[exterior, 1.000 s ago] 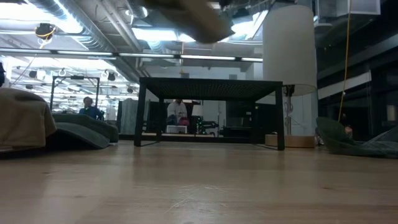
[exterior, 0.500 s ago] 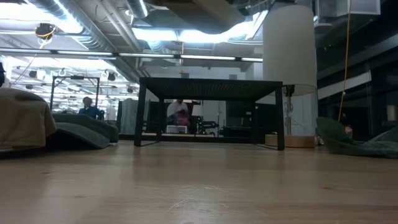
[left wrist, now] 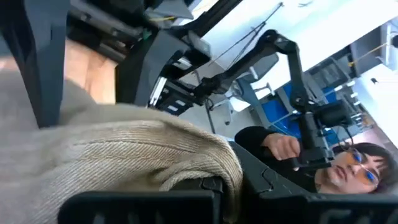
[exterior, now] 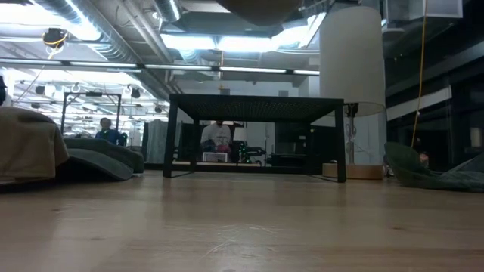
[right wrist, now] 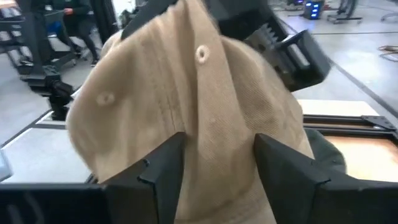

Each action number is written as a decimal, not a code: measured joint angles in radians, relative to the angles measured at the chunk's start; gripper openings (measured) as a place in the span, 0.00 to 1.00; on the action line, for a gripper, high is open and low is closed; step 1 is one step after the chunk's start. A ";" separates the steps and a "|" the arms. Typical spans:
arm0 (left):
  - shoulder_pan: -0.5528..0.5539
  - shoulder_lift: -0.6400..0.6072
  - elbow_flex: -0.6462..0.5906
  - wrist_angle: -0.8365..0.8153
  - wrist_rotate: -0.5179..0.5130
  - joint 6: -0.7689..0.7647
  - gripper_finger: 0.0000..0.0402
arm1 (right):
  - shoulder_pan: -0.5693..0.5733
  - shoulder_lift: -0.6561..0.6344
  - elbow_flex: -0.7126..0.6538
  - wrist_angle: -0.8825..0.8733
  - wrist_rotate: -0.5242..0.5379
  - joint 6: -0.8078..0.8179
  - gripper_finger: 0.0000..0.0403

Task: Pick & Place hat
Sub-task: Put the right brown cap on the shelf

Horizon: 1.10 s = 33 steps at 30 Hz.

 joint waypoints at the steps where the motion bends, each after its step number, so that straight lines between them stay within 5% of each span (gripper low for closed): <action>1: 0.000 0.000 0.000 0.002 0.001 0.000 0.01 | -0.001 0.000 0.000 -0.003 -0.011 0.000 0.44; 11: 0.000 0.000 0.000 -0.090 0.018 0.033 0.01 | -0.002 -0.032 0.000 -0.048 -0.022 -0.011 0.03; 21: 0.058 0.001 0.000 -0.208 0.034 0.089 0.01 | -0.022 -0.138 0.000 -0.142 -0.038 -0.004 0.01; 33: 0.313 0.000 0.000 -0.114 0.081 0.208 0.01 | -0.238 -0.135 0.000 -0.182 -0.037 0.019 0.01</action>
